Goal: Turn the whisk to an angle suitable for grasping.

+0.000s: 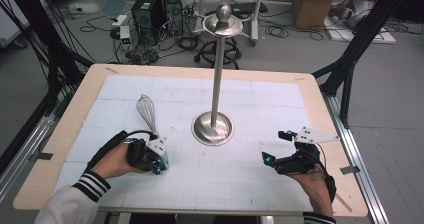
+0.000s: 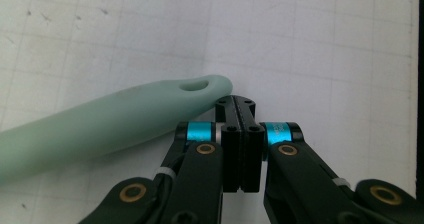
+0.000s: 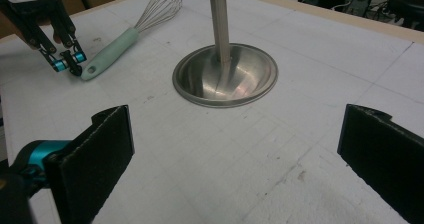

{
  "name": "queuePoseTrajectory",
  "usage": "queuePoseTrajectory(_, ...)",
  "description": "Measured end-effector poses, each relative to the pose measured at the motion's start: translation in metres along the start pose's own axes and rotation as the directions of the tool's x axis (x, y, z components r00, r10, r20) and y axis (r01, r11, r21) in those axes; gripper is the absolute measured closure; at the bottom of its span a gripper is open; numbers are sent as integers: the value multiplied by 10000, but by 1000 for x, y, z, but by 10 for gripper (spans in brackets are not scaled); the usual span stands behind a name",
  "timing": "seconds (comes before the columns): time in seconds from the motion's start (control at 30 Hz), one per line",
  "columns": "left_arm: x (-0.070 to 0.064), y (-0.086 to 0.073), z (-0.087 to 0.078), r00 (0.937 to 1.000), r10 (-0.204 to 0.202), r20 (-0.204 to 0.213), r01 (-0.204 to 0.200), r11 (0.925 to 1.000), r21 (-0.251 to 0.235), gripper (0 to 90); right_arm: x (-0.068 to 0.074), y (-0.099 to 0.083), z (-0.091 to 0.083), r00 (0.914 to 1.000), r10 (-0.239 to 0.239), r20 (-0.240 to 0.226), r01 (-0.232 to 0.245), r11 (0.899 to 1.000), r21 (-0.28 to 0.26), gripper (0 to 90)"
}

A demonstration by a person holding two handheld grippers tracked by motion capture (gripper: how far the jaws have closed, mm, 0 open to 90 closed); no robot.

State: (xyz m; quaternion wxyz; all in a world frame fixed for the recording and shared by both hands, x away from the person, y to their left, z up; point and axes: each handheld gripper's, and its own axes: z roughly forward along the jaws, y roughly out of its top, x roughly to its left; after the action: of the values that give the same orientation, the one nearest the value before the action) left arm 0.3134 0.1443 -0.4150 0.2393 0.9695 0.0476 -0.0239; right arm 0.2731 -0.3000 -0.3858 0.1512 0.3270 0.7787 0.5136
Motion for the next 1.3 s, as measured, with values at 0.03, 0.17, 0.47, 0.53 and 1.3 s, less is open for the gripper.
queuePoseTrajectory(0.03, 0, 2, 1, 10000, -37, -5, 37, 10000, -74, 898, 0, 0, 0, 10000, -7, 10, 7, 10000, 5, 7)
queuePoseTrajectory(0.17, 1, 11, 4, 9999, 72, 73, -72, 10000, -59, 897, 0, 0, -1, 10000, 35, -9, -35, 10000, 3, 7)
queuePoseTrajectory(0.47, 6, 13, 9, 10000, 27, -74, -28, 10000, -18, 898, -1, -1, -2, 10000, 35, -2, -35, 10000, -43, 7)
queuePoseTrajectory(0.53, 8, 15, 11, 9999, 20, -136, -21, 10000, -95, 898, -1, -1, -2, 10000, 30, 3, -30, 10000, -43, 7)
queuePoseTrajectory(1.3, 11, 21, 1, 9983, 54, -580, -85, 9985, -548, 898, -2, -2, -1, 10000, 70, 6, -70, 10000, 52, 7)
